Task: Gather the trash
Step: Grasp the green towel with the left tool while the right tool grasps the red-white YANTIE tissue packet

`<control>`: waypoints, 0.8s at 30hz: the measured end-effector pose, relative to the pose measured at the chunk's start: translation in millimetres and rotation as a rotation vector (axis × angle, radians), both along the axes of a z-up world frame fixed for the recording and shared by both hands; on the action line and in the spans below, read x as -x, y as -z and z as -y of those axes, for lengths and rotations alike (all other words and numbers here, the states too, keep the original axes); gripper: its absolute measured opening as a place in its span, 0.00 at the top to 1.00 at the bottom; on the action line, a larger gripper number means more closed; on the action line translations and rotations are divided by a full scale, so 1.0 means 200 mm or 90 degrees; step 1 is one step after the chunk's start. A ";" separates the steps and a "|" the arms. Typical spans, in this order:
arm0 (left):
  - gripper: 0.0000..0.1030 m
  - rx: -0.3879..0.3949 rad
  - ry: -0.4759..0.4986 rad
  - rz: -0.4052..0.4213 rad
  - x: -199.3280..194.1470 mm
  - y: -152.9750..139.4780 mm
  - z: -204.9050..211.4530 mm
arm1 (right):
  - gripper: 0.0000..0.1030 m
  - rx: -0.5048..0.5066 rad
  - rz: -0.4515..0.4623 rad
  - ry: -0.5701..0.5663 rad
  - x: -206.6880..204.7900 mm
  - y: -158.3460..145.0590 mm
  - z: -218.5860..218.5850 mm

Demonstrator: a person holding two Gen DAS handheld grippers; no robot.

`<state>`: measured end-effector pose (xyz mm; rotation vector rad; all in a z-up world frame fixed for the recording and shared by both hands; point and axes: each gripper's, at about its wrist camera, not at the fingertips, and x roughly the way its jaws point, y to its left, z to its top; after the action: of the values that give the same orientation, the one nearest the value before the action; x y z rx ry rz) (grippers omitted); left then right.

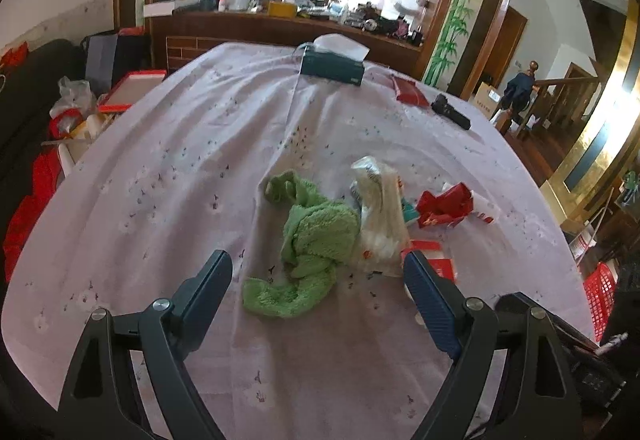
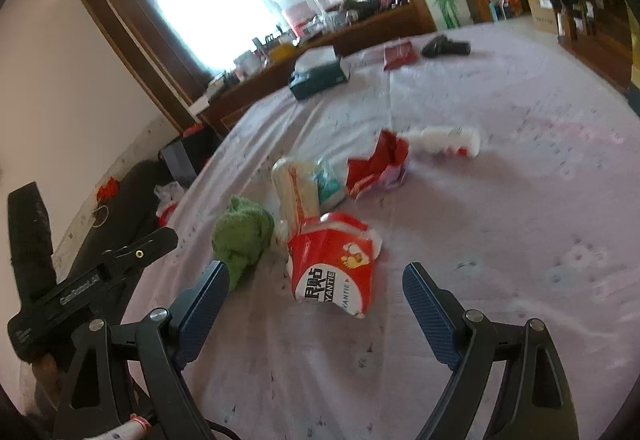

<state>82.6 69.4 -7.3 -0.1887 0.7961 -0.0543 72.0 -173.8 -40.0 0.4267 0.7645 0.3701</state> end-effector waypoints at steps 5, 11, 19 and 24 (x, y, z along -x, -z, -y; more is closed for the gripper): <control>0.16 0.000 0.002 -0.026 -0.06 0.08 0.00 | 0.11 0.009 -0.039 -0.006 -0.11 0.08 -0.04; 0.16 -0.001 0.002 -0.048 -0.15 0.14 0.00 | 0.14 0.025 -0.067 -0.020 -0.18 0.15 -0.10; 0.16 -0.003 -0.005 -0.062 -0.24 0.18 0.01 | 0.36 0.042 -0.087 -0.024 -0.22 0.21 -0.14; 0.18 -0.021 -0.005 -0.069 -0.29 0.22 0.04 | 0.44 0.034 -0.077 -0.024 -0.20 0.22 -0.13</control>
<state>141.6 62.1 -50.9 -0.1656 0.9044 -0.0232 111.9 -148.2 -83.3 0.3879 0.8998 0.3605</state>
